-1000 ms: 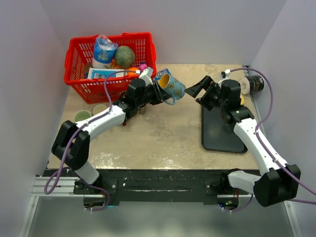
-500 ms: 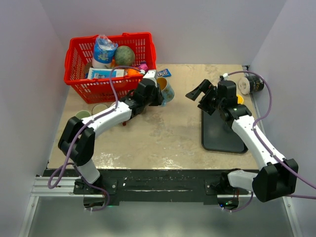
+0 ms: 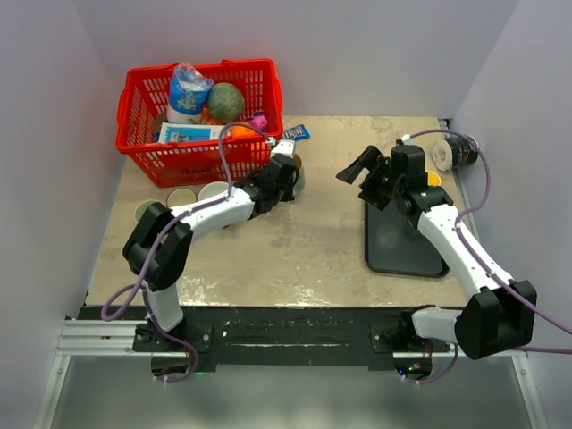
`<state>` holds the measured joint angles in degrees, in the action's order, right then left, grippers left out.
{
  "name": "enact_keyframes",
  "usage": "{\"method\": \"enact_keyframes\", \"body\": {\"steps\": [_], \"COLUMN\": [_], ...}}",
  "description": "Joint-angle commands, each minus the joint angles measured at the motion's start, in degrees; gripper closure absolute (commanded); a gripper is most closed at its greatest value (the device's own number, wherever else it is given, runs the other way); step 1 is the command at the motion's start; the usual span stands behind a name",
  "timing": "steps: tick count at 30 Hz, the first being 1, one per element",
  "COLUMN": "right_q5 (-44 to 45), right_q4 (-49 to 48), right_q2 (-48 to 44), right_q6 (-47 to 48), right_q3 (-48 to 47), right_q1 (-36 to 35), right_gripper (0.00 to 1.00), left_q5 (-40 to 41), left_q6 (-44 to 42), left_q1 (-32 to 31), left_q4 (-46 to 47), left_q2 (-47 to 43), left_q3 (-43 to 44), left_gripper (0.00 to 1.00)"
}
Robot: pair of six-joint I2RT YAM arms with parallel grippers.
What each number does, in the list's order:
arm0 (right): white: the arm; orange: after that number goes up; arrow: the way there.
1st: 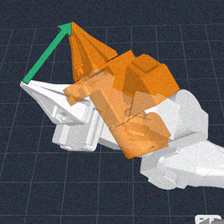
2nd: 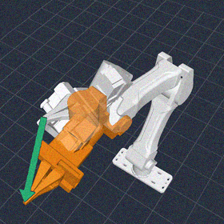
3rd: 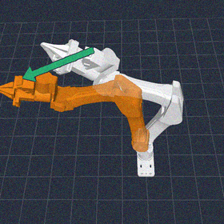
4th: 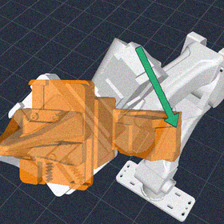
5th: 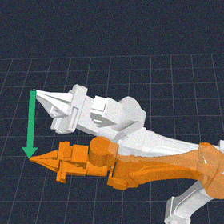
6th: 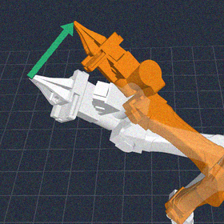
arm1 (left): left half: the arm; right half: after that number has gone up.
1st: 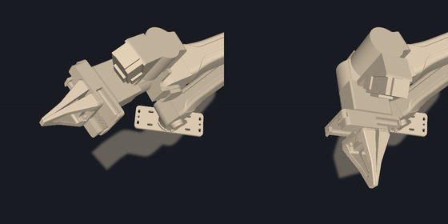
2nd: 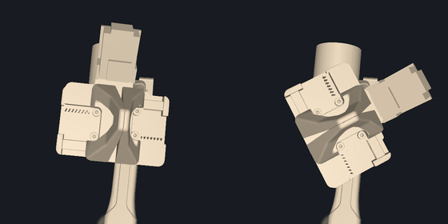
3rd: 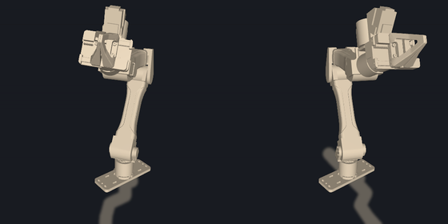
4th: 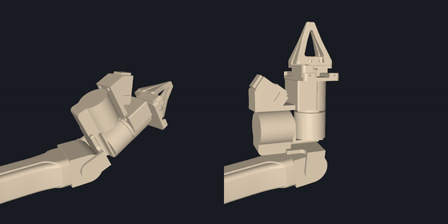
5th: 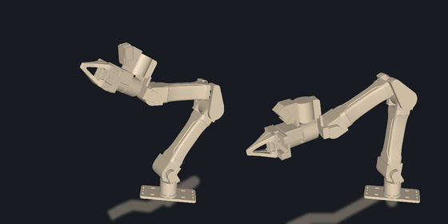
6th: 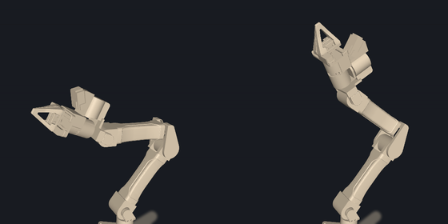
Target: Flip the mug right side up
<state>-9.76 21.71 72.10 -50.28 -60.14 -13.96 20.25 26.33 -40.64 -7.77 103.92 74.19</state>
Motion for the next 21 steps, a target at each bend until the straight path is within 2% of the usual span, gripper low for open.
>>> {"method": "enact_keyframes", "body": {"steps": [1,19,20,21], "right_q5": [1.15,-0.79,-0.53,-0.26], "right_q4": [0.26,0.43,0.52,0.87], "right_q2": [0.24,1.47,1.56,1.56], "right_q6": [0.63,0.45,0.53,0.71], "right_q3": [-2.35,-0.86,-1.03,-1.21], "right_q1": [0.51,1.83,1.83,1.91], "right_gripper": [0.01,0.01,0.01,0.01], "left_q5": [5.59,8.40,8.49,8.92], "left_q6": [-0.57,-0.75,-0.75,-0.66], "left_q1": [-1.02,-1.54,-1.54,-1.54], "left_q4": [6.28,2.59,2.58,2.58], "left_q2": [-0.74,4.98,4.80,4.45], "left_q3": [1.66,1.39,1.39,1.31], "left_gripper": [1.00,1.00,0.98,0.86]}}
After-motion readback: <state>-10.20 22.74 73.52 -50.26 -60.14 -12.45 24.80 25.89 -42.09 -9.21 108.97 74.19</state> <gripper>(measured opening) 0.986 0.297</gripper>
